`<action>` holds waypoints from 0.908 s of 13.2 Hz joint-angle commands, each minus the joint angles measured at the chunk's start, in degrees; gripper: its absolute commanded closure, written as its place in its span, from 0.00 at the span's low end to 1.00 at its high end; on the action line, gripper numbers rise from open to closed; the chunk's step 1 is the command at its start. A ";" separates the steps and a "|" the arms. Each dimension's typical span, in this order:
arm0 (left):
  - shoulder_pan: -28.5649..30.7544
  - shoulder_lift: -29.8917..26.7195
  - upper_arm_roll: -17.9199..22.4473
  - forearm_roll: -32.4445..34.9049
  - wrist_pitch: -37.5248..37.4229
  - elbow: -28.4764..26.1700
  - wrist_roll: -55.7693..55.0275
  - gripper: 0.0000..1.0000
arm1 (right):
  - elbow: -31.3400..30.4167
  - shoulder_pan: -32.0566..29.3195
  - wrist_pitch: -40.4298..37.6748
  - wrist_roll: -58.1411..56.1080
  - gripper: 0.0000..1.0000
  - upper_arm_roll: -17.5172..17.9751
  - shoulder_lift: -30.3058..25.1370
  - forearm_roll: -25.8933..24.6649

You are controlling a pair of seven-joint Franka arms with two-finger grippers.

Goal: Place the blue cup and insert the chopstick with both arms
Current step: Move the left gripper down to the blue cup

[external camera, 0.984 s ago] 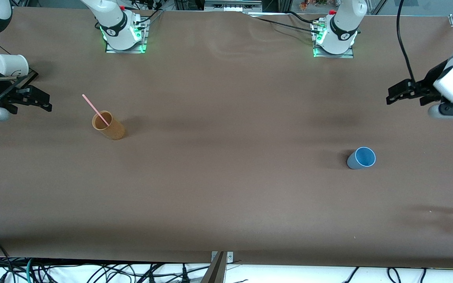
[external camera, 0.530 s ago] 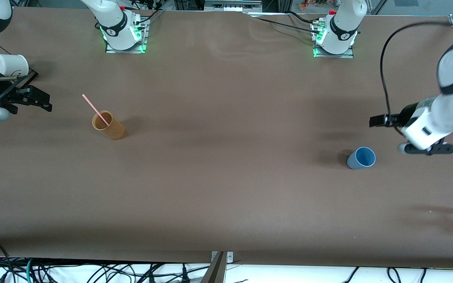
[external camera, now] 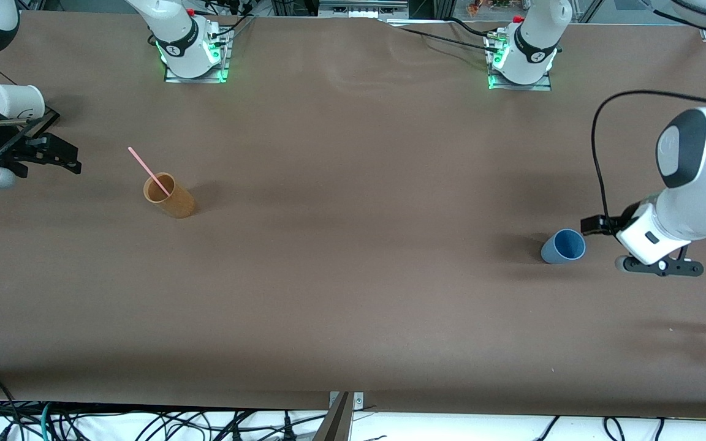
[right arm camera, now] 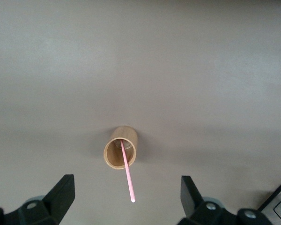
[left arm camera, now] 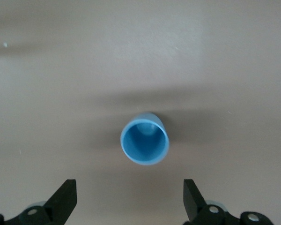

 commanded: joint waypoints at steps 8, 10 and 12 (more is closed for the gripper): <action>5.13 3.47 -0.42 -4.85 13.79 -11.61 5.65 0.02 | 0.10 -0.38 -0.42 -0.19 0.00 0.23 -0.12 0.80; 5.13 3.46 -0.42 -4.94 16.96 -14.34 5.56 0.03 | 0.10 -0.38 -0.42 -0.19 0.00 0.14 -0.12 0.80; 4.95 3.55 -0.42 -4.94 20.12 -16.19 5.56 0.03 | 0.10 -0.38 -0.42 -0.19 0.00 0.14 -0.12 0.80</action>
